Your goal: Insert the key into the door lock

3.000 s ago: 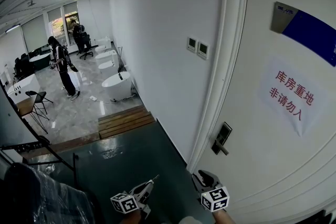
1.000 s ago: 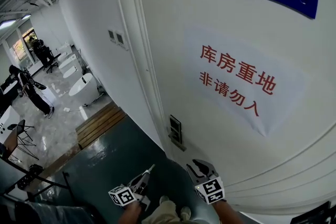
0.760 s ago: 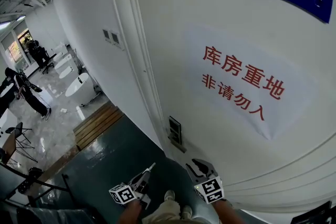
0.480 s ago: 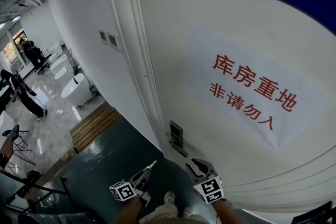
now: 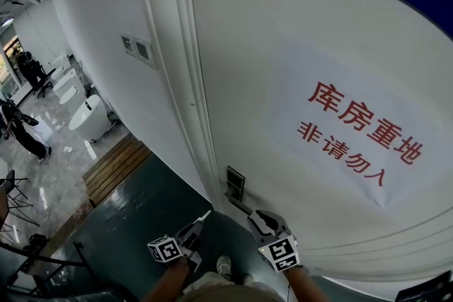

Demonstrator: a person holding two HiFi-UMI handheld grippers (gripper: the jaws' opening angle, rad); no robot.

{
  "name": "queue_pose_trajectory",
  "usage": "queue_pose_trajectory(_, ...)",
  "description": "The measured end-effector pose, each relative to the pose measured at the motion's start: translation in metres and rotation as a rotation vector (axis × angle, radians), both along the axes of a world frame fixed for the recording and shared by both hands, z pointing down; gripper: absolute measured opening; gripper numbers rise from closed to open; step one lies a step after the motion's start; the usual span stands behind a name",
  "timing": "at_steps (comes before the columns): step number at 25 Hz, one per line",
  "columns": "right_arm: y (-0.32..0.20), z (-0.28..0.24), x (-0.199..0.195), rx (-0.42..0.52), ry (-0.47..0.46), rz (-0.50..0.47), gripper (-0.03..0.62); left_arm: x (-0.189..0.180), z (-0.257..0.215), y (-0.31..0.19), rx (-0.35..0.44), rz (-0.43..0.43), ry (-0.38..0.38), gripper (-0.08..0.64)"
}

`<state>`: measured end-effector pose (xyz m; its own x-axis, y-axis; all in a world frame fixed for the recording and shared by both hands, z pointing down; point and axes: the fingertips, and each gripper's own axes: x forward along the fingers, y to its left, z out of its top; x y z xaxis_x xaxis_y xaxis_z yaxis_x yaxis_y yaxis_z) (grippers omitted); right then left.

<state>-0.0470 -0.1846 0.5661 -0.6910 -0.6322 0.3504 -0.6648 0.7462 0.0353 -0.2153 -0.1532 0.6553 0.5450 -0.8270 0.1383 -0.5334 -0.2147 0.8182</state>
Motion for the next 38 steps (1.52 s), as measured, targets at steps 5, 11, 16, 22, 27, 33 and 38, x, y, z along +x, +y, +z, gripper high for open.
queue_pose_trajectory(5,-0.012,0.0,-0.002,-0.001,0.011,0.019,0.109,-0.001,0.013,-0.018,-0.009,0.023,0.01,0.034)
queue_pose_trajectory(11,-0.023,0.004,-0.009,0.009,0.028,0.039,0.109,-0.001,0.026,-0.035,-0.028,0.065,0.014,0.034)
queue_pose_trajectory(16,-0.031,0.008,-0.011,-0.002,0.022,0.069,0.109,-0.002,0.035,-0.047,-0.04,0.1,0.013,0.034)
queue_pose_trajectory(22,-0.039,0.014,-0.015,0.01,0.016,0.096,0.109,-0.005,0.049,-0.06,-0.052,0.131,0.01,0.034)
queue_pose_trajectory(27,-0.043,0.015,-0.013,0.016,0.012,0.103,0.109,-0.002,0.051,-0.069,-0.051,0.147,0.019,0.034)
queue_pose_trajectory(33,-0.041,0.015,-0.005,0.005,0.006,0.084,0.109,0.005,0.044,-0.076,-0.049,0.136,0.022,0.034)
queue_pose_trajectory(38,-0.036,0.008,-0.004,-0.017,-0.005,0.036,0.109,0.012,0.035,-0.07,-0.075,0.117,0.017,0.034)
